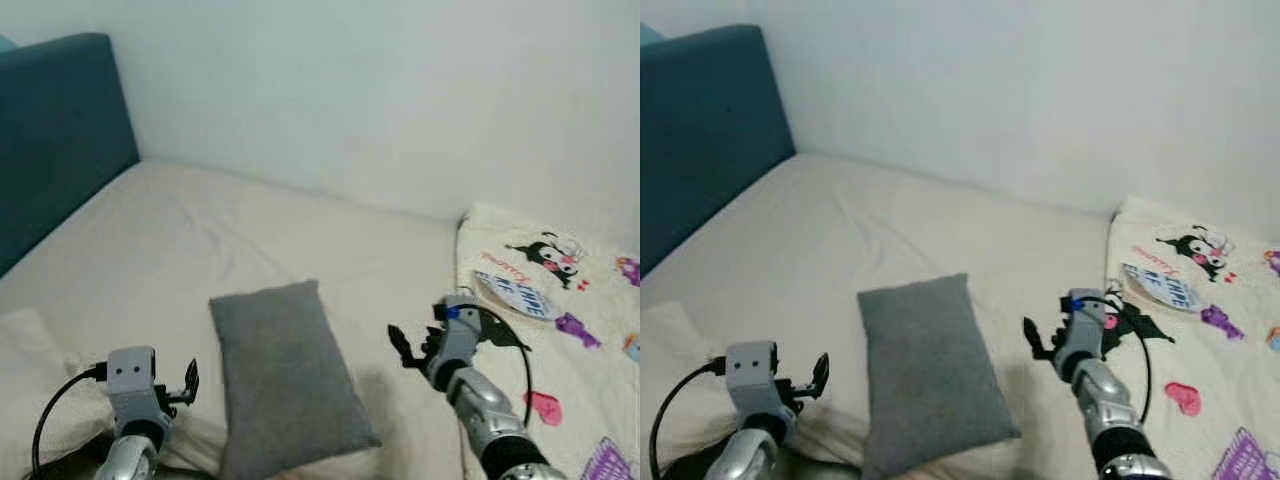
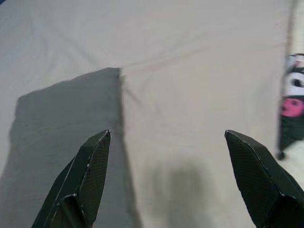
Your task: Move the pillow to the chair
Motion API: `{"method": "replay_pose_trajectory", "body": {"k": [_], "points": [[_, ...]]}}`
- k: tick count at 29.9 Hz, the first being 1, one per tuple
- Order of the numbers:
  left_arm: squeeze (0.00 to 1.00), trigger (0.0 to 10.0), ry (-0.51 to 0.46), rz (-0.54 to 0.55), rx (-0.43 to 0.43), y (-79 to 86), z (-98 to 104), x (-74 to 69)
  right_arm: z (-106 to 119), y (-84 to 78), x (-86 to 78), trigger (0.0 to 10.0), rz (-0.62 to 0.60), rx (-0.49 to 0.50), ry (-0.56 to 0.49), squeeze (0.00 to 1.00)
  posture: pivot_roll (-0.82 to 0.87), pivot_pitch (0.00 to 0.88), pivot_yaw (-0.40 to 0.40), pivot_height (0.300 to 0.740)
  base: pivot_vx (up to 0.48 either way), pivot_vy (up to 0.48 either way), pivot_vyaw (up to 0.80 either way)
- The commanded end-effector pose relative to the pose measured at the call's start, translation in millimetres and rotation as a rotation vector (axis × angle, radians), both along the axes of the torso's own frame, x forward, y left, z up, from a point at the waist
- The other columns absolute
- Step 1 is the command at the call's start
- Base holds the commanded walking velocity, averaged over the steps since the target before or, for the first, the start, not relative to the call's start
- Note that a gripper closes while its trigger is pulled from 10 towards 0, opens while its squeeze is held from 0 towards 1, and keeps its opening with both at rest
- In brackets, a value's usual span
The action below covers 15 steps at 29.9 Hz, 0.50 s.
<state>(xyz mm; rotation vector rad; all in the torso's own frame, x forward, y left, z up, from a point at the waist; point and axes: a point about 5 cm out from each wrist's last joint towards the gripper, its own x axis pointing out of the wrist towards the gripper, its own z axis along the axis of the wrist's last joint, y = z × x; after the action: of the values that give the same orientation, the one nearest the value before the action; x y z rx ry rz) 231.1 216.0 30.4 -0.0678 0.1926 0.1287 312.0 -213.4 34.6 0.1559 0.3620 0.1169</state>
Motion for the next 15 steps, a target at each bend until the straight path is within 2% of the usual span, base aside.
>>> {"method": "replay_pose_trajectory", "body": {"k": [1, 8, 12, 15], "points": [[0.0, 10.0, 0.005, 0.027, 0.023, 8.3, 3.1, 1.1, 1.4, 2.4, 4.1, 10.0, 0.004, 0.02, 0.018, 0.0, -0.02, 0.0, -0.111, 0.72, 0.0, 0.0, 0.0], [0.0, 10.0, 0.002, 0.033, 0.025, 9.6, 4.0, 1.5, 2.8, 2.8, 5.4, 10.0, 0.009, 0.028, 0.017, 0.0, -0.02, 0.0, -0.111, 0.715, 0.0, 0.0, 0.0], [0.0, 10.0, 0.017, 0.072, 0.053, 14.6, 2.9, 0.5, 2.3, 12.8, 6.3, 10.0, 0.088, 0.086, 0.027, 0.0, -0.03, 0.0, -0.109, 0.7, 0.0, 0.0, 0.0], [0.0, 10.0, 0.012, 0.094, 0.067, 18.7, 5.5, 1.0, 5.8, 14.1, 9.6, 10.0, 0.1, 0.106, 0.022, 0.0, -0.03, 0.0, -0.111, 0.685, 0.0, 0.0, 0.0]]}}
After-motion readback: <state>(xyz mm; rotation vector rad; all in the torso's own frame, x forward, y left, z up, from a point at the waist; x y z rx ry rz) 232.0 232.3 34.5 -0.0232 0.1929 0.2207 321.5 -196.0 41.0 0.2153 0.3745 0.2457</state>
